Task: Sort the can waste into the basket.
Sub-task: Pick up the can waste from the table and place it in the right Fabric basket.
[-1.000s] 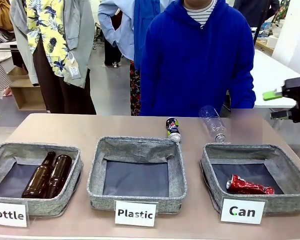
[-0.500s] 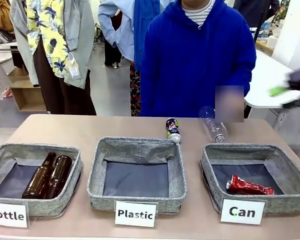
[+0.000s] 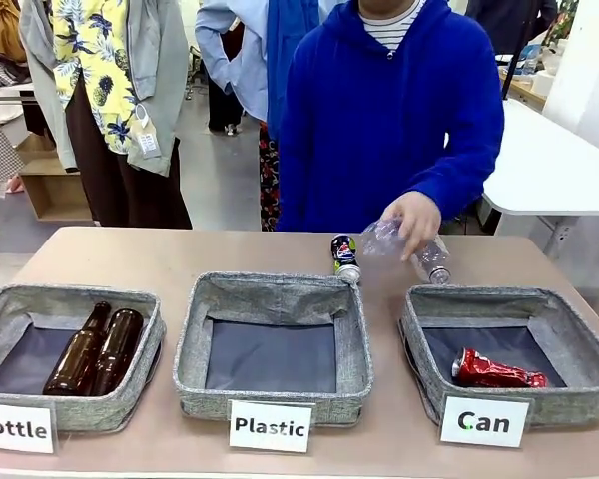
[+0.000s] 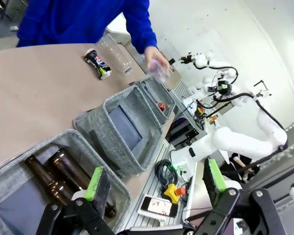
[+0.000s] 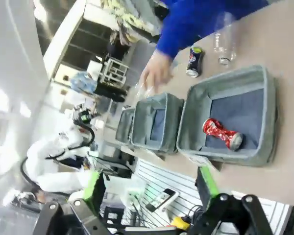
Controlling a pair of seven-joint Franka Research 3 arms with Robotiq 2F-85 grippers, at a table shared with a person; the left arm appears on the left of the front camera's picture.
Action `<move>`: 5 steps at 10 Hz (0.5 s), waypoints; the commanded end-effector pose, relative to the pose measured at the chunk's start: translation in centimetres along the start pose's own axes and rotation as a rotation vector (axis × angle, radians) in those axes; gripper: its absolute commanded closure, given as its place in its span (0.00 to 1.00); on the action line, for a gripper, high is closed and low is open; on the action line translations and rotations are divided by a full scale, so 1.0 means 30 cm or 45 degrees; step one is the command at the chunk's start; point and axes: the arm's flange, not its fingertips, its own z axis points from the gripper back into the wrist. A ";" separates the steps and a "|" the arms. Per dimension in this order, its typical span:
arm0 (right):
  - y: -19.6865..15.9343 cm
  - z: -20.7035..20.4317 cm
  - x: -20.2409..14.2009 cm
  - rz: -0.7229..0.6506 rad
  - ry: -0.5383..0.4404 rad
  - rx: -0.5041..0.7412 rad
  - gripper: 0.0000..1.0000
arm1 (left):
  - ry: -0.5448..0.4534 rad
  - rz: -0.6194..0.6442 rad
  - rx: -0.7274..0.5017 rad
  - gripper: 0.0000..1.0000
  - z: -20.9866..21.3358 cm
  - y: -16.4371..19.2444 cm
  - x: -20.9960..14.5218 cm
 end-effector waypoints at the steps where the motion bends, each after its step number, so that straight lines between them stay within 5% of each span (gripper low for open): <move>1: -0.062 -0.081 0.093 -0.039 -0.028 0.027 0.00 | 0.008 0.009 0.002 0.00 0.001 -0.011 0.000; 5: -0.022 -0.152 0.159 -0.031 -0.004 -0.031 0.00 | 0.008 0.009 0.002 0.00 0.001 -0.011 0.000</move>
